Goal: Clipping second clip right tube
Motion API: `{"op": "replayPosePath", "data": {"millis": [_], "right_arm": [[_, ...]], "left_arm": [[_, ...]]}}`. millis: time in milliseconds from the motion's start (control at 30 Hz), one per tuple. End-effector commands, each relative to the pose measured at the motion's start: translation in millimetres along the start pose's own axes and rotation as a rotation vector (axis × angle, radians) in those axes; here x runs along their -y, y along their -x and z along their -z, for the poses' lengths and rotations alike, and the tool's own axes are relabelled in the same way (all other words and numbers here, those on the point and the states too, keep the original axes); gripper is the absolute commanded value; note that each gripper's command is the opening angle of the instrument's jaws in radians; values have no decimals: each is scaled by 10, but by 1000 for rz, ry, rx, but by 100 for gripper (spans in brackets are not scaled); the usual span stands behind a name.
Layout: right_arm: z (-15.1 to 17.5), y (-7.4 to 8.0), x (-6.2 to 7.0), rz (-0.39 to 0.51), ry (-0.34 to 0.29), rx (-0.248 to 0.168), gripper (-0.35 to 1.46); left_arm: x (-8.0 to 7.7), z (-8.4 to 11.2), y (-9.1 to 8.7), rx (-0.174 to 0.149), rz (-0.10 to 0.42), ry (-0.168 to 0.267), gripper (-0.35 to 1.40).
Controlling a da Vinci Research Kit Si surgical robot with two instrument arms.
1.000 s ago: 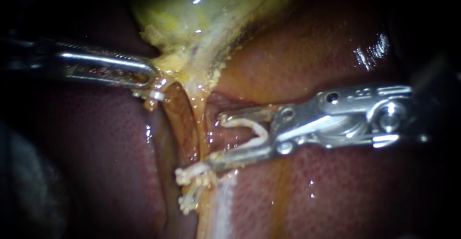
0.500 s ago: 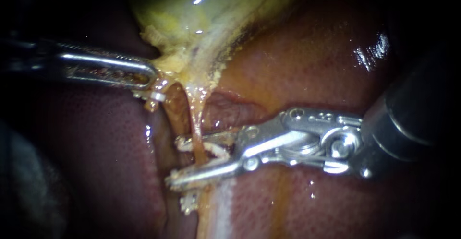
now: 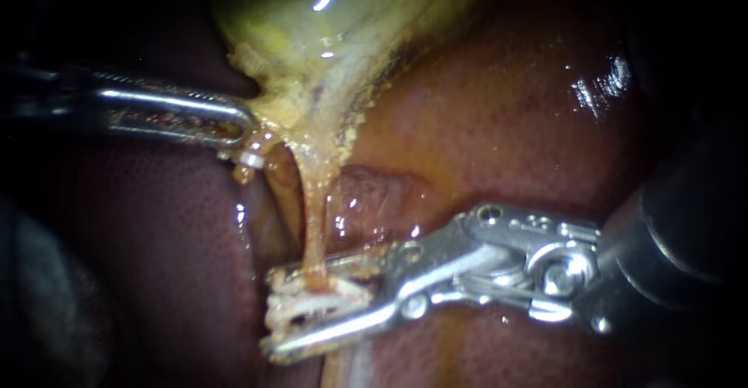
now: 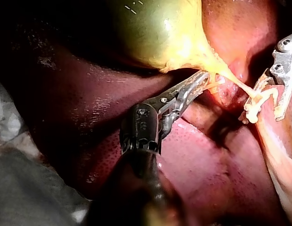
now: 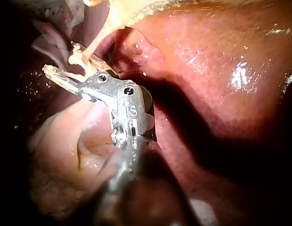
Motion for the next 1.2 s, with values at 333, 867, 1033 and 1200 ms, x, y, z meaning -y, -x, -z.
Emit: {"op": "replayPosePath", "data": {"millis": [333,867,1033,1200], "right_arm": [[13,-11,-5,-8,27,-27,0],[16,-7,2,-95,34,-15,-35],[16,-5,1,-94,34,-14,-35],[16,-5,-1,-94,35,-15,-35]], "left_arm": [[0,0,0,0,0,0,-35],[1,0,0,0,0,1,-35],[1,0,0,0,0,0,-35],[1,0,0,0,0,0,-35]]}}
